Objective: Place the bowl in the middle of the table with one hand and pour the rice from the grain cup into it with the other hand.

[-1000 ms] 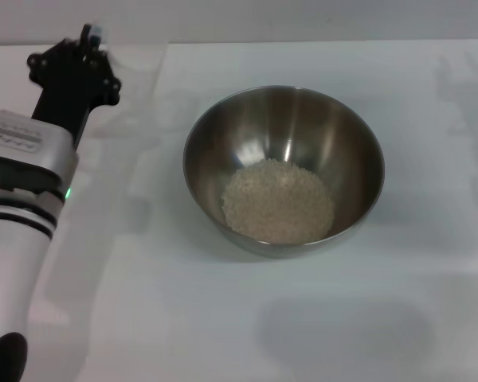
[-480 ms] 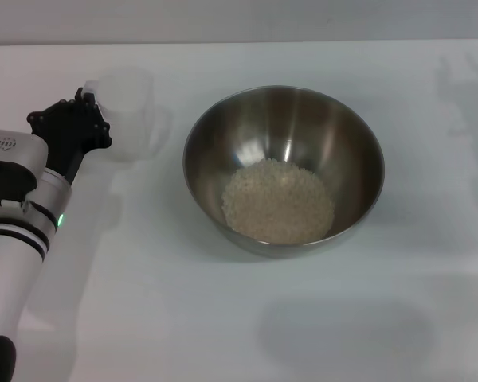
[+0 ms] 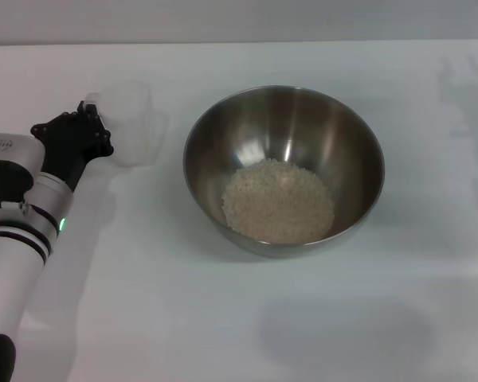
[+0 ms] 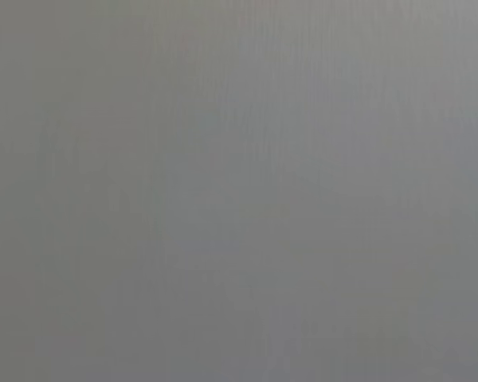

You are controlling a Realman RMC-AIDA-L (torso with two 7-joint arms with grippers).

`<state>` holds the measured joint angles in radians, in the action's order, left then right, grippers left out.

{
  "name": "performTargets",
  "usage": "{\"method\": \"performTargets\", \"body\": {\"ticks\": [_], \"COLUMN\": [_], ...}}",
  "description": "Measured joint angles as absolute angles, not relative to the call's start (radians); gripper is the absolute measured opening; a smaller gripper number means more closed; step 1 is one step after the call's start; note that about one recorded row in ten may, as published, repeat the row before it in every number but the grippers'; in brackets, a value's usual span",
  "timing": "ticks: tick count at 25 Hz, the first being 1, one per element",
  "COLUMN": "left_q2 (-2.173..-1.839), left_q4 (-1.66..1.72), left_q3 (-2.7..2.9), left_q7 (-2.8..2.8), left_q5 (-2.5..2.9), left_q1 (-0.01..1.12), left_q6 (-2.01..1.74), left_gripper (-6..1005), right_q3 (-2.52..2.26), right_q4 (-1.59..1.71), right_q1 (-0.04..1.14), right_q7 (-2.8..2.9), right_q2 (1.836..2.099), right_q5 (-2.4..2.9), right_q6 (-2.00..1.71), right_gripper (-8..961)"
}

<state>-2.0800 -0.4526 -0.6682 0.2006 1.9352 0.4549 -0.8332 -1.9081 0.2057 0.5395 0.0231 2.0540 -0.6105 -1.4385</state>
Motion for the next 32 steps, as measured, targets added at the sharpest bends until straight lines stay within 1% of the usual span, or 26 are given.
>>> {"method": "performTargets", "body": {"ticks": [8,13,15,16,18,19,20,21,22,24,27,29,32], "left_q2": [-2.078,-2.075,-2.075,-2.075,-2.075,-2.075,-2.075,-2.075,-2.075,-2.076,-2.078,-2.079,-2.079], "left_q4": [-0.461,-0.466,-0.471,-0.483,-0.491,-0.501,-0.501,-0.502,-0.502,-0.491,-0.489,-0.492,-0.499], "left_q3": [-0.668,-0.665,-0.661,-0.656,-0.652,-0.635,-0.635,-0.610,-0.610,-0.564,-0.552,-0.549,-0.547], "left_q7": [0.198,0.198,0.198,0.197,0.197,0.189,0.189,0.165,0.165,0.107,0.098,0.097,0.098], "left_q5": [1.938,1.938,1.938,1.940,1.943,1.951,1.951,1.963,1.963,1.976,1.977,1.976,1.976], "left_q1": [0.455,0.443,0.425,0.396,0.380,0.349,0.349,0.328,0.328,0.316,0.318,0.326,0.337], "left_q6": [-0.805,-0.828,-0.862,-0.919,-0.961,-1.056,-1.056,-1.156,-1.156,-1.319,-1.373,-1.406,-1.429], "left_gripper": [111,247,302,329,413,456,498,540,563,610,680,680,680], "right_q3": [-1.908,-1.908,-1.908,-1.908,-1.908,-1.908,-1.908,-1.908,-1.908,-1.909,-1.912,-1.919,-1.927], "right_q4": [0.205,0.204,0.204,0.203,0.198,0.193,0.193,0.192,0.192,0.192,0.192,0.192,0.193], "right_q1": [0.538,0.538,0.538,0.538,0.538,0.538,0.538,0.538,0.537,0.532,0.531,0.527,0.521], "right_q7": [0.023,0.023,0.023,0.023,0.023,0.026,0.026,0.028,0.029,0.031,0.032,0.053,0.070], "right_q2": [2.054,2.053,2.053,2.053,2.053,2.053,2.053,2.054,2.056,2.060,2.062,2.069,2.074], "right_q5": [-0.610,-0.613,-0.616,-0.618,-0.618,-0.618,-0.618,-0.618,-0.618,-0.615,-0.613,-0.612,-0.612], "right_q6": [-1.438,-1.434,-1.432,-1.431,-1.431,-1.429,-1.429,-1.427,-1.426,-1.421,-1.417,-1.394,-1.368], "right_gripper": [408,408,408,408,408,408,408,408,408,408,408,408,408]}}
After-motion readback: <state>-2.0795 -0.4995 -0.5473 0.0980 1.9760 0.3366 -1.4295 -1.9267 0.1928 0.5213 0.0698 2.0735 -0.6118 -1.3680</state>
